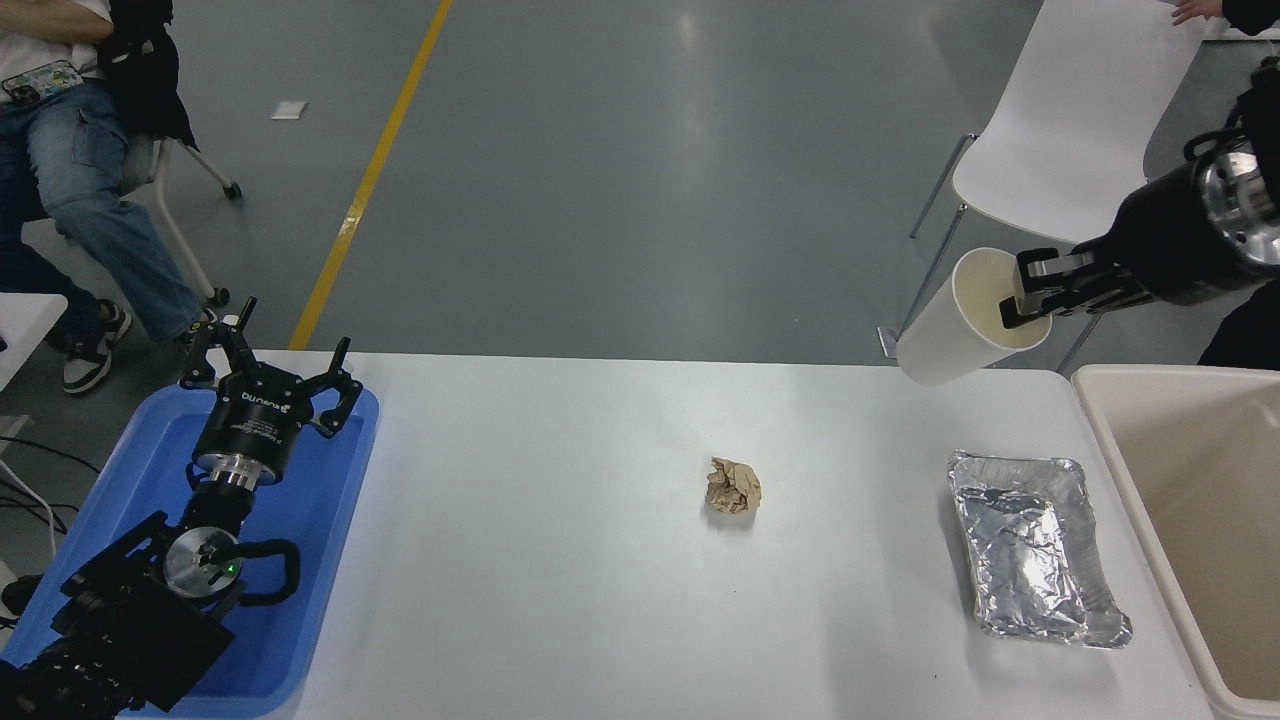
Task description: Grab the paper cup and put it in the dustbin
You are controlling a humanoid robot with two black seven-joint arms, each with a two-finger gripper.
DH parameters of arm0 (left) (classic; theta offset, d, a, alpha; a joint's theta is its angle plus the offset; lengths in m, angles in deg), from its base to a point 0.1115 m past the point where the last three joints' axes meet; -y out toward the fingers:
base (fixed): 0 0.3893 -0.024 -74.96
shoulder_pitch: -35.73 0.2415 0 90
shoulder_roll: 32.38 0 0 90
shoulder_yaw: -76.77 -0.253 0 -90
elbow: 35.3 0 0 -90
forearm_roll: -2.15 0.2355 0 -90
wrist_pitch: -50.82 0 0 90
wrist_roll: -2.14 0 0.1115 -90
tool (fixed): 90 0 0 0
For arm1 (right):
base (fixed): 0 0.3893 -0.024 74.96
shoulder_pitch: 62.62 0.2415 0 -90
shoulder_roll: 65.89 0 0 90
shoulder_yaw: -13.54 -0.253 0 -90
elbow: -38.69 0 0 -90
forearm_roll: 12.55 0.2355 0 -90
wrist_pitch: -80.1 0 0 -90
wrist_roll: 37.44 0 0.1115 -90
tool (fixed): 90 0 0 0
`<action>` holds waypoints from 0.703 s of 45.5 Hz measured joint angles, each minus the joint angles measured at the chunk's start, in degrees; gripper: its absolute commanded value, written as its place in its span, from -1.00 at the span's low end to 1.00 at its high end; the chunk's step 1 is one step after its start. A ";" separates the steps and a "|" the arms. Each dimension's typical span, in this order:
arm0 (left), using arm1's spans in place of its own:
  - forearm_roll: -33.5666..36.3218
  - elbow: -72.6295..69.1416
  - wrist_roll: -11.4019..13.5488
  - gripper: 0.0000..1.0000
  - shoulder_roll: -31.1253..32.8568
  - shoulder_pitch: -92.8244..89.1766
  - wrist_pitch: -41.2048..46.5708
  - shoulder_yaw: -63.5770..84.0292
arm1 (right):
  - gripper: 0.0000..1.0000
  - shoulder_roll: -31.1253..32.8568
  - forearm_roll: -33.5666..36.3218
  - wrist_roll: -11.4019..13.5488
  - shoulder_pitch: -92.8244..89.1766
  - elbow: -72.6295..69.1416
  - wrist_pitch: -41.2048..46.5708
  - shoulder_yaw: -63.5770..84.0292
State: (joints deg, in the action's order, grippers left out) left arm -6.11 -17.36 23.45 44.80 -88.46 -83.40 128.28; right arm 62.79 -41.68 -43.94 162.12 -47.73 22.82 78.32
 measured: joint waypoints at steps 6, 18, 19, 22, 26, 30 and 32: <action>0.00 0.00 0.00 1.00 0.00 0.00 0.00 0.00 | -1.00 0.09 -0.02 0.03 0.33 0.01 0.29 0.01; 0.00 0.00 0.02 1.00 0.00 0.00 0.00 0.00 | -1.00 0.20 -0.19 0.23 -1.12 1.90 -0.11 0.21; 0.00 0.01 0.02 1.00 0.00 0.00 0.00 0.00 | -1.00 0.20 -0.20 0.26 -2.00 3.02 -0.27 0.24; 0.00 0.01 0.02 1.00 0.00 0.00 0.00 0.00 | -1.00 0.21 -0.19 0.31 -4.77 6.30 -0.73 0.35; 0.00 0.01 0.02 1.00 0.00 0.00 0.01 0.00 | -1.00 0.27 0.01 0.36 -9.55 12.19 -1.28 0.37; -0.01 0.00 0.02 1.00 0.00 0.00 0.01 0.00 | -1.00 0.40 0.32 0.40 -15.75 20.00 -1.87 0.18; 0.00 0.00 0.01 1.00 -0.01 0.00 0.01 0.00 | -1.00 0.44 0.61 0.39 -19.09 24.34 -2.26 -0.04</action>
State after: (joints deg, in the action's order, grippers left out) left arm -6.11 -17.36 23.46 44.79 -88.46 -83.39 128.28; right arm 63.22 -41.07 -43.55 143.03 -23.39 20.56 78.28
